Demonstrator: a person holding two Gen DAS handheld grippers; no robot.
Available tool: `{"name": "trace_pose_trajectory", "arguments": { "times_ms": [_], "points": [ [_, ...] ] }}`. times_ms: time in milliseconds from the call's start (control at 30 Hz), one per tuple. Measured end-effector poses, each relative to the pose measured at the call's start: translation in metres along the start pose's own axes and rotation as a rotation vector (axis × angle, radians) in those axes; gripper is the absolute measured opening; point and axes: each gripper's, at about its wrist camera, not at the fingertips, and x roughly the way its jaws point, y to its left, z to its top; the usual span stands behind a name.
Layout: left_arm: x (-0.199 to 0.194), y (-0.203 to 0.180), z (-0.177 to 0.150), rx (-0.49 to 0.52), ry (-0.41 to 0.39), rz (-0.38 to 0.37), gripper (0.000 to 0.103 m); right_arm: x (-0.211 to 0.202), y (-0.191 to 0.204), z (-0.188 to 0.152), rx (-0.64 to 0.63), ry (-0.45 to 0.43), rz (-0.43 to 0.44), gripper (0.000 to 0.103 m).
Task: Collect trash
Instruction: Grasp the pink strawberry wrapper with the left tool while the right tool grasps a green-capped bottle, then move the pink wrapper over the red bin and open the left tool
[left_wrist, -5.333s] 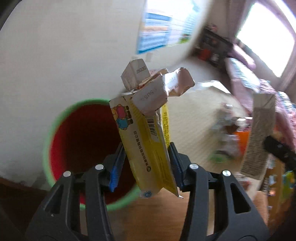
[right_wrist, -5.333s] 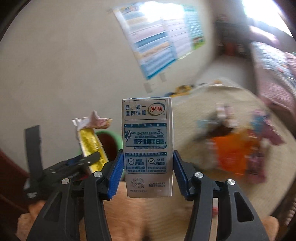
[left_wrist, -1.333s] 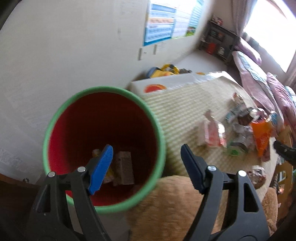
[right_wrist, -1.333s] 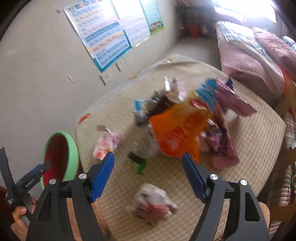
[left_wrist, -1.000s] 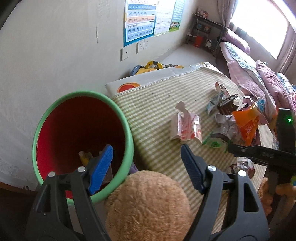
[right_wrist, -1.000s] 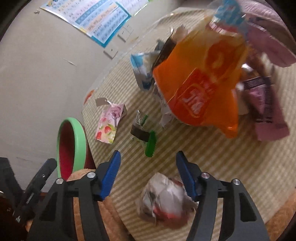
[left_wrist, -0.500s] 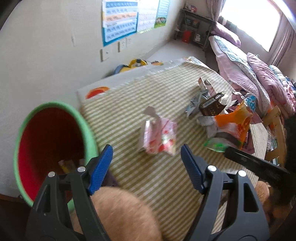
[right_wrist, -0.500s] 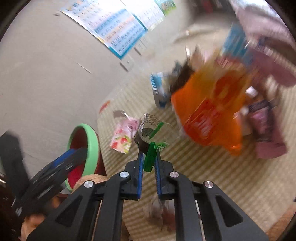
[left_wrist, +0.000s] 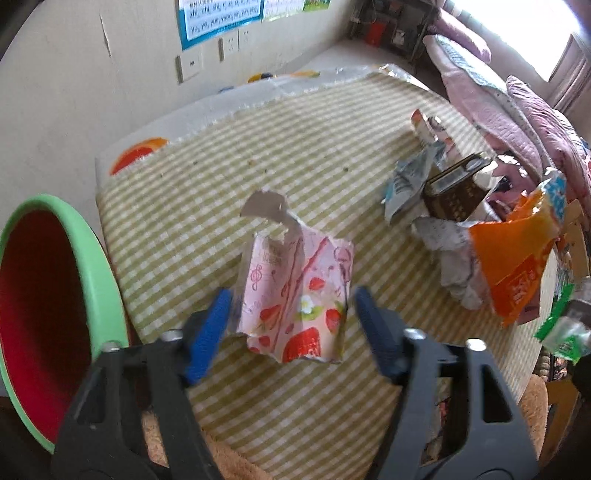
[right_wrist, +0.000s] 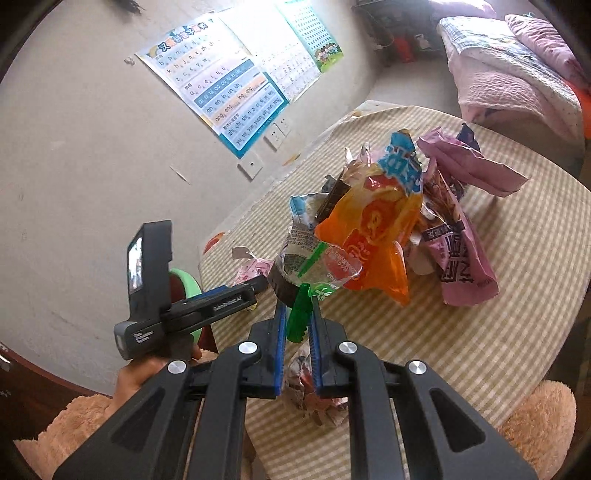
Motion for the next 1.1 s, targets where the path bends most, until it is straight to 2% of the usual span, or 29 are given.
{"name": "trace_pose_trajectory", "arguments": {
  "times_ms": [133, 267, 467, 767, 1100],
  "points": [
    [-0.001, 0.0, -0.003, 0.002, -0.01, -0.004, 0.051, 0.004, 0.007, 0.001, -0.007, -0.004, -0.009, 0.011],
    [-0.016, 0.001, -0.009, 0.001, -0.058, 0.005, 0.048, -0.001, 0.015, -0.002, -0.025, -0.017, -0.028, 0.011],
    [-0.07, 0.004, -0.025, 0.019, -0.174, 0.04, 0.048, -0.014, 0.033, -0.001, -0.077, -0.059, -0.053, 0.011],
    [-0.136, 0.02, -0.035, 0.003, -0.276, 0.013, 0.048, -0.014, 0.057, -0.002, -0.132, -0.063, -0.073, 0.011],
    [-0.147, 0.02, -0.051, 0.027, -0.295, -0.024, 0.048, -0.016, 0.077, -0.007, -0.186, -0.066, -0.102, 0.011]
  ]
}}
